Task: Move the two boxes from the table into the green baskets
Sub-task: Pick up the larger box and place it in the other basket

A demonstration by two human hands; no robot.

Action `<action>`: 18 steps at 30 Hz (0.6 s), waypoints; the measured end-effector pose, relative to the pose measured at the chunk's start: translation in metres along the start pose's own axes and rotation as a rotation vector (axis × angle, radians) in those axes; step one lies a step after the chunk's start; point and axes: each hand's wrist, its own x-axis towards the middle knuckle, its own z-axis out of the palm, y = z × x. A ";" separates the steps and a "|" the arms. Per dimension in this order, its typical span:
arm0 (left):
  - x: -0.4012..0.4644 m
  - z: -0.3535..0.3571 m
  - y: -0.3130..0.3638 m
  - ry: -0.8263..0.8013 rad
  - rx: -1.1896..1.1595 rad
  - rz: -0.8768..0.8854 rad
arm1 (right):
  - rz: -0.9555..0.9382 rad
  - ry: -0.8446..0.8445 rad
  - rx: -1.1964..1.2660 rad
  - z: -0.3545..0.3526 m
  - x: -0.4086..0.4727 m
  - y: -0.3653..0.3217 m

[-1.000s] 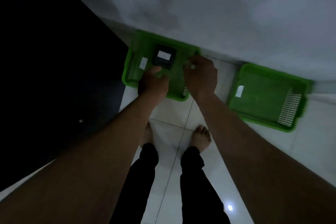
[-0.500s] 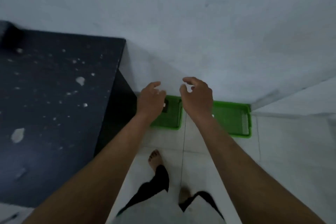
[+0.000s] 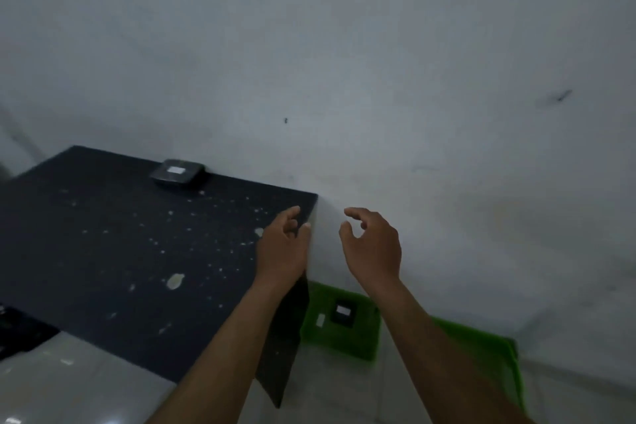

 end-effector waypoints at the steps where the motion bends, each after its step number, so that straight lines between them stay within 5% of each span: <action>1: 0.000 -0.012 0.000 0.019 -0.002 -0.003 | -0.010 -0.003 0.001 0.003 -0.002 -0.007; 18: 0.055 -0.278 -0.096 0.224 0.013 -0.064 | -0.119 -0.123 0.029 0.211 -0.056 -0.181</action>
